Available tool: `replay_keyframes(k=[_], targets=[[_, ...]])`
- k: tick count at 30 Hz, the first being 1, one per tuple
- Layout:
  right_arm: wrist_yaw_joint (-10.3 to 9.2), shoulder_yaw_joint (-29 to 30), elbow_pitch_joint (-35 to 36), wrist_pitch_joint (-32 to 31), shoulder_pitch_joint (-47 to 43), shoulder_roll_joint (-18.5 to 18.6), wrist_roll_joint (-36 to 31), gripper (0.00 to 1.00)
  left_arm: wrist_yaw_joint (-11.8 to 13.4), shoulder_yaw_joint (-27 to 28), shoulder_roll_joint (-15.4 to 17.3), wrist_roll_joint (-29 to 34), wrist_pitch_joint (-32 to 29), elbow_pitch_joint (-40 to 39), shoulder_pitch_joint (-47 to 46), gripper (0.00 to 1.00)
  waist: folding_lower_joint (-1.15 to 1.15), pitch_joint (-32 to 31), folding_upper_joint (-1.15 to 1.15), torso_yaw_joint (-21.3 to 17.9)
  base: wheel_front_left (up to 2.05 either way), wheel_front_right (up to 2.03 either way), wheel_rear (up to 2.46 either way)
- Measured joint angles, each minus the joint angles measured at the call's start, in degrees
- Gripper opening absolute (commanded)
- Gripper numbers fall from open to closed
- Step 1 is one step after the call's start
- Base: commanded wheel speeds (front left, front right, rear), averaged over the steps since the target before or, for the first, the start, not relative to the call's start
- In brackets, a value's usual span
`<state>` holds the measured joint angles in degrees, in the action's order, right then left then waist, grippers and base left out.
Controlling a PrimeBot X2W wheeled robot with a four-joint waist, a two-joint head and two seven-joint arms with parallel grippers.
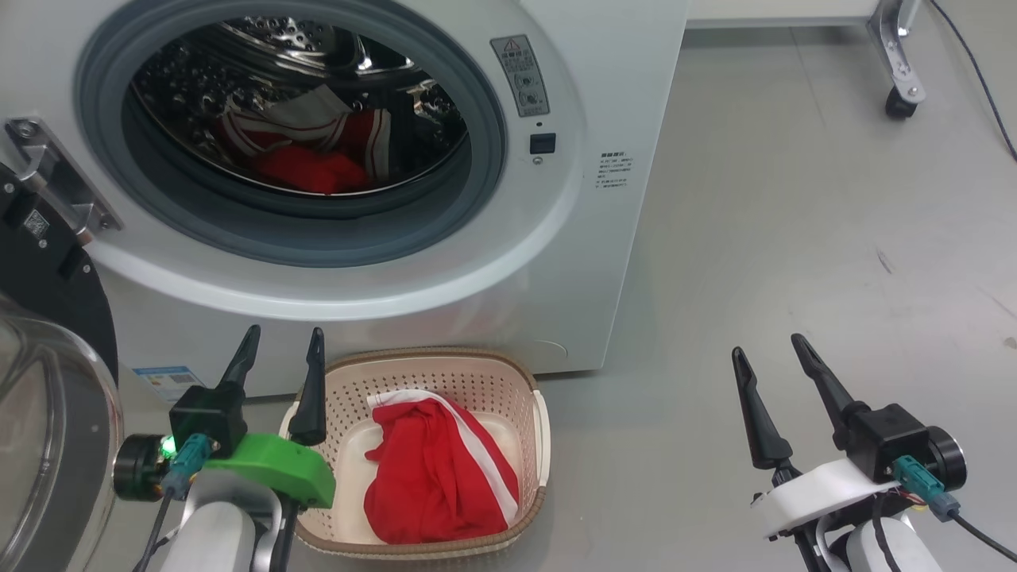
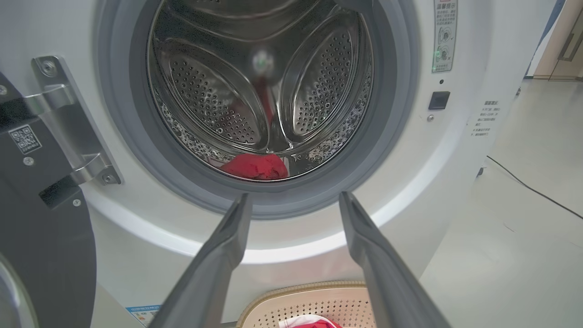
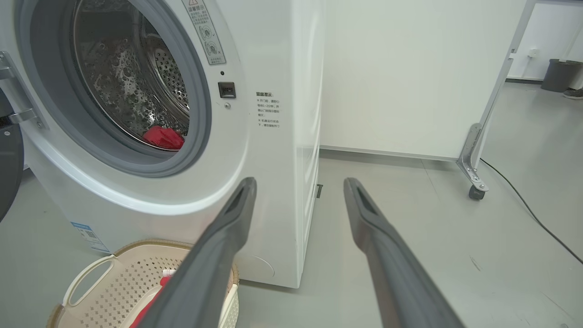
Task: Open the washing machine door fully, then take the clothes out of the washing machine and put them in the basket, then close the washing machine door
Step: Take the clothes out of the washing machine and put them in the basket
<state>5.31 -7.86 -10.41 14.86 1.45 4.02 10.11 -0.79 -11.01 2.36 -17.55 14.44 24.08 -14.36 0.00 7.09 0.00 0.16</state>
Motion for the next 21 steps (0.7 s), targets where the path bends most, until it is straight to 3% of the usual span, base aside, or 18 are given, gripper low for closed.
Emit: replay_keyframes(k=[21], targets=[[-1.46, -1.43, 0.91, 0.0, -5.97, -0.46, -0.03, 1.0, 1.58, -0.2, 0.76, 0.68, 0.0, -8.26, 12.13, 1.0, 0.0, -8.07, 0.0, -1.0, 0.0, 0.0, 0.0]])
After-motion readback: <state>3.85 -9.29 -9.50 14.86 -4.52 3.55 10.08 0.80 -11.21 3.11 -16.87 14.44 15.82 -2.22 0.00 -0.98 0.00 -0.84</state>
